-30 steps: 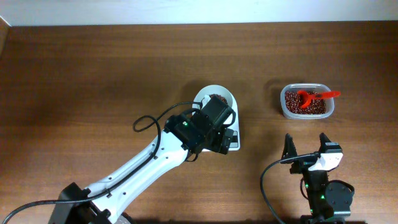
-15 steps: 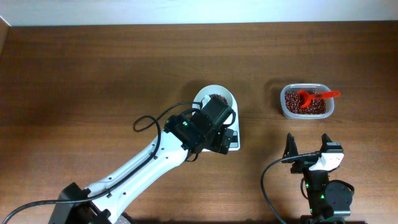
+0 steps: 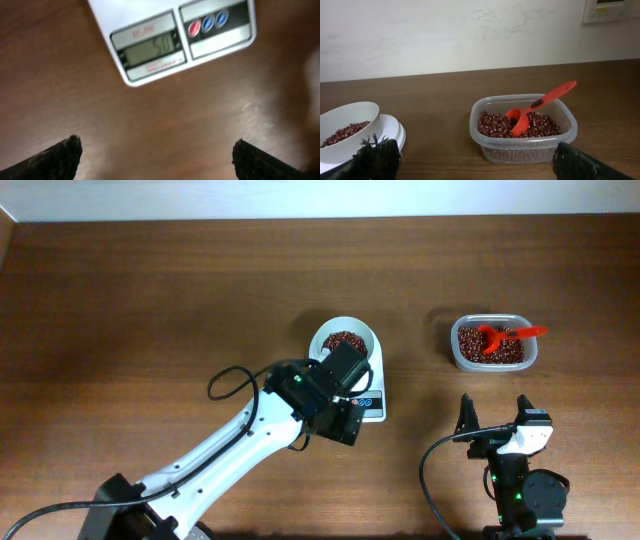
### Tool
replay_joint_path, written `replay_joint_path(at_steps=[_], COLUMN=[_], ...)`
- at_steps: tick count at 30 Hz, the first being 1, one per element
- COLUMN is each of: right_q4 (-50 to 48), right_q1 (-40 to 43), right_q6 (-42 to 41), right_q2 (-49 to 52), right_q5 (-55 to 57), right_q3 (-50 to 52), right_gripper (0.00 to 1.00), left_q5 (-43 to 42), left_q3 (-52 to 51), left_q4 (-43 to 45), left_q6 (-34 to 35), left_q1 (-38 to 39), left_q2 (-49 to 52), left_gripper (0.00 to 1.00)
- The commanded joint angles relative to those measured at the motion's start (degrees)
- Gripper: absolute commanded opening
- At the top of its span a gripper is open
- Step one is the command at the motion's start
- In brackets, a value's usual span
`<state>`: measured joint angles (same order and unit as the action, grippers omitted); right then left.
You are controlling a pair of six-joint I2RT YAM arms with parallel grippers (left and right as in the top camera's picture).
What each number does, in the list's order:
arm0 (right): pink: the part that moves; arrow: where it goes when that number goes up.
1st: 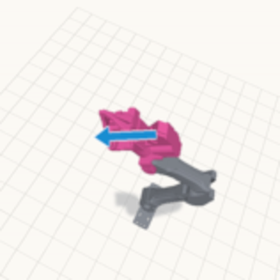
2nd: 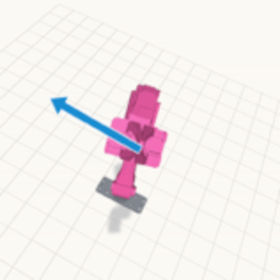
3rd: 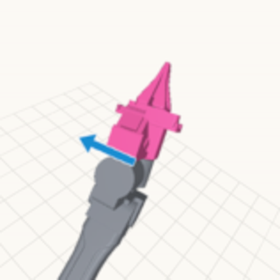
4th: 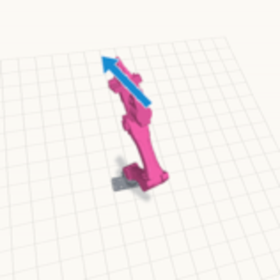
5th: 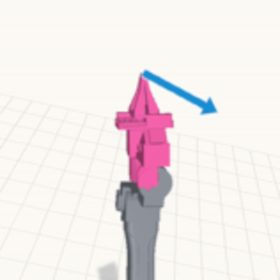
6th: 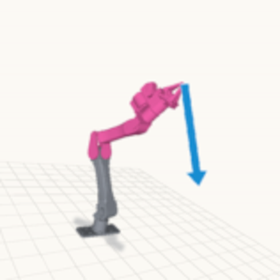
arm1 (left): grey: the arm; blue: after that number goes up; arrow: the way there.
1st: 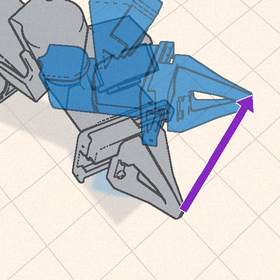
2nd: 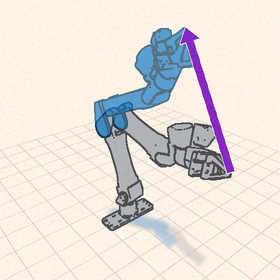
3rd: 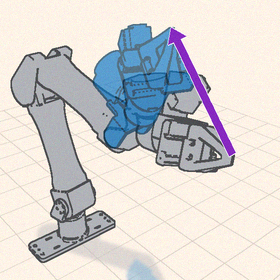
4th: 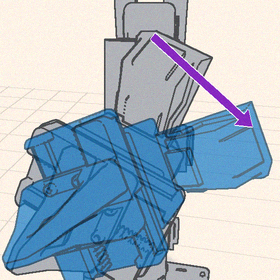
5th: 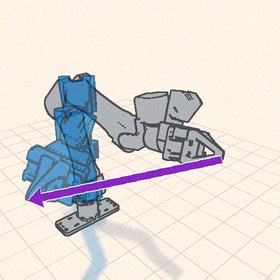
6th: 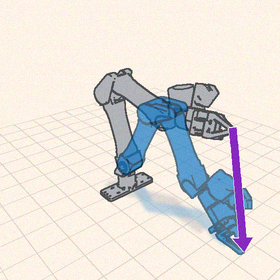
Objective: Scoop item into bowl and weigh 50g on scale
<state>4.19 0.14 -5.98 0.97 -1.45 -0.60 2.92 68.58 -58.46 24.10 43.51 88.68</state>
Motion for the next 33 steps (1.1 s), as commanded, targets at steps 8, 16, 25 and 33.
replay_joint_path(at_steps=[8,16,25,33], right_q4=[0.4,0.4,0.4,0.3], right_q1=[-0.5,-0.5,-0.5,-0.5], right_q6=[-0.1,-0.1,-0.1,-0.1], right_q2=[0.1,0.1,0.1,0.1], right_q5=[0.7,0.7,0.7,0.7], right_q3=[0.3,0.3,0.3,0.3], right_gripper=[0.99,0.99,0.99,0.99], left_q5=[-0.6,0.8,10.3,10.4], left_q3=[-6.6,-12.2,-14.0,-34.8], left_q4=[3.0,16.2,25.1,49.6], left_q6=[0.3,0.3,0.3,0.3], left_q1=[-6.9,-7.8,-7.8,-15.3], left_q2=[-8.2,-10.9,-30.2,-52.7], left_gripper=[0.99,0.98,0.98,0.99])
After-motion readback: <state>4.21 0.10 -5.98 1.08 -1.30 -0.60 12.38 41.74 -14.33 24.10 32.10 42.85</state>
